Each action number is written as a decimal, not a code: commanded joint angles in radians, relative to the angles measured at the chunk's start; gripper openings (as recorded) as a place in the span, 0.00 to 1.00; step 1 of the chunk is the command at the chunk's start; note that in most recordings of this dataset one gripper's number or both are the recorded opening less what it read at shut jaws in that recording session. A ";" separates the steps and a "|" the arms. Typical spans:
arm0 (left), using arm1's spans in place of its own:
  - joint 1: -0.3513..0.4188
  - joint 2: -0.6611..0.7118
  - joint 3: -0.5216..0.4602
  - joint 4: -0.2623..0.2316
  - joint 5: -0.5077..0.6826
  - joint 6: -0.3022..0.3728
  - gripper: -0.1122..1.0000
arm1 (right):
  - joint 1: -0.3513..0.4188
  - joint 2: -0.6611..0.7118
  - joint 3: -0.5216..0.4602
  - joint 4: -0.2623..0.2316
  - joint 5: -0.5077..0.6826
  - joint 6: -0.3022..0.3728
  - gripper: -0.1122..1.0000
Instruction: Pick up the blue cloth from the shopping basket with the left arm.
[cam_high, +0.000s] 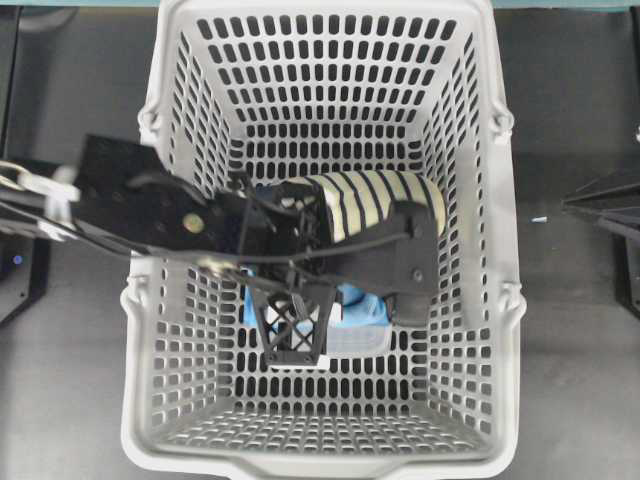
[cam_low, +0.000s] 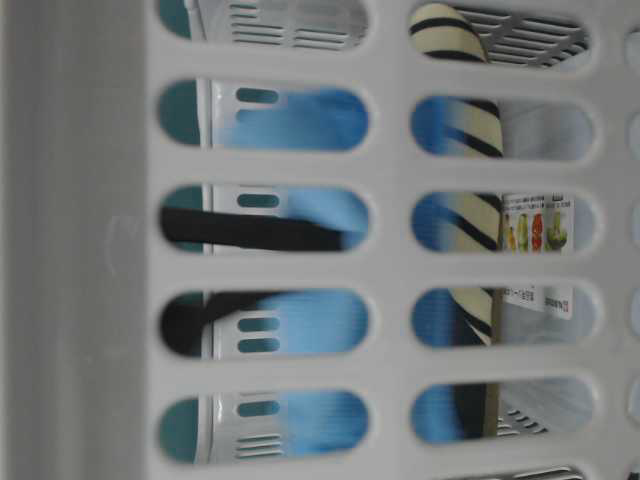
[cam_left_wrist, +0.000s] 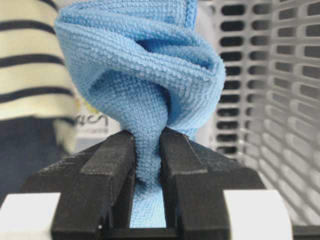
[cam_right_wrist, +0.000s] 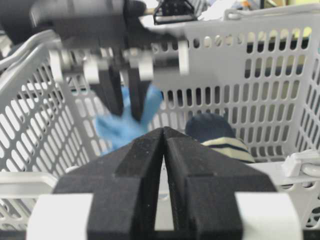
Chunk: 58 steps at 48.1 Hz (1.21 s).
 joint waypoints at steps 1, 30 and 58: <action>-0.003 -0.037 -0.110 0.005 0.101 -0.002 0.21 | -0.002 0.006 -0.005 0.003 -0.011 0.003 0.09; 0.002 -0.006 -0.350 0.003 0.387 -0.003 0.21 | -0.002 0.006 0.003 0.005 -0.014 0.003 0.09; 0.002 -0.028 -0.307 0.005 0.314 -0.005 0.21 | -0.002 0.005 0.003 0.003 -0.015 0.006 0.09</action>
